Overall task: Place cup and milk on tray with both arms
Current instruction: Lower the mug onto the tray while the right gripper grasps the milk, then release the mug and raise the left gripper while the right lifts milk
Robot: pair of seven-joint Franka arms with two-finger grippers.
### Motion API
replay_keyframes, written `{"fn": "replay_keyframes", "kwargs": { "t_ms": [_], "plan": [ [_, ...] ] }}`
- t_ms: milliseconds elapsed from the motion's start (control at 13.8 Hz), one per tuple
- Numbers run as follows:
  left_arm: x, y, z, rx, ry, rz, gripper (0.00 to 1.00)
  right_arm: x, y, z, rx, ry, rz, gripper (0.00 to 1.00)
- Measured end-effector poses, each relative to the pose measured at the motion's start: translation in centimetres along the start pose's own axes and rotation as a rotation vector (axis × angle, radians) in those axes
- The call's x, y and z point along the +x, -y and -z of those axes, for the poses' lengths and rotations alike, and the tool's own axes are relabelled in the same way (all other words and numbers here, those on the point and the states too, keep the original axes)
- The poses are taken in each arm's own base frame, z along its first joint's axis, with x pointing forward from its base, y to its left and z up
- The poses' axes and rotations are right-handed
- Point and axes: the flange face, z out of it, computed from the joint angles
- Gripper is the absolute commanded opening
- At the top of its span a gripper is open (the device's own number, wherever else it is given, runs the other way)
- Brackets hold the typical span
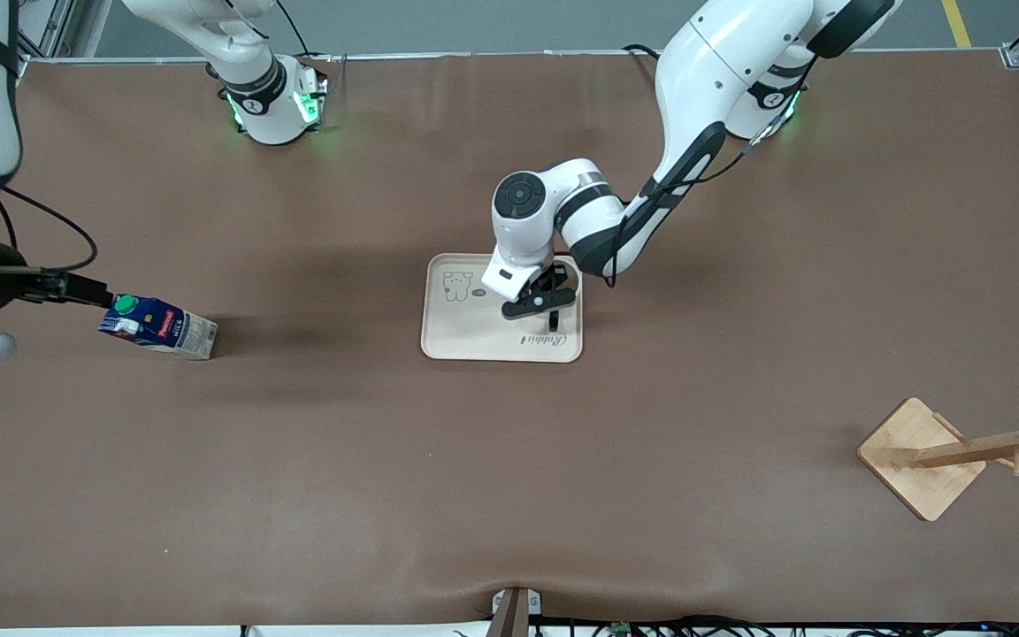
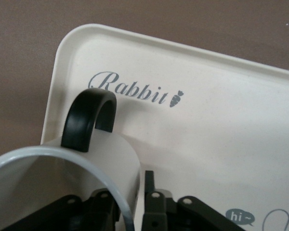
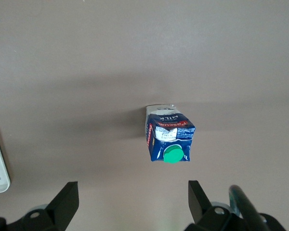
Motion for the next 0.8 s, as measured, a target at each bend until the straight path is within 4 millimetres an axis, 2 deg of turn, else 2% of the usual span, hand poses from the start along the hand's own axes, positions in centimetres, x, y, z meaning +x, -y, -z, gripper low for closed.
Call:
{"fn": "replay_keyframes", "kwargs": {
  "t_ms": [218,435,581,798],
  "plan": [
    [1.3,-0.8,1.8,-0.032,-0.021,0.016,1.00,0.8,-1.4,-2.1,-0.001,0.042,-0.025,1.00],
    [3.6,-0.9,5.5,-0.025,-0.053,0.047,1.00,2.0,-2.6,-4.7,-0.002,0.084,-0.044,1.00],
    [5.9,0.3,9.2,-0.020,-0.089,0.075,1.00,2.8,-2.9,-6.1,-0.004,0.092,-0.051,1.00],
    [10.6,4.2,14.5,-0.008,-0.143,0.057,1.00,3.4,-3.7,-7.3,-0.006,0.097,-0.064,1.00]
  ]
}}
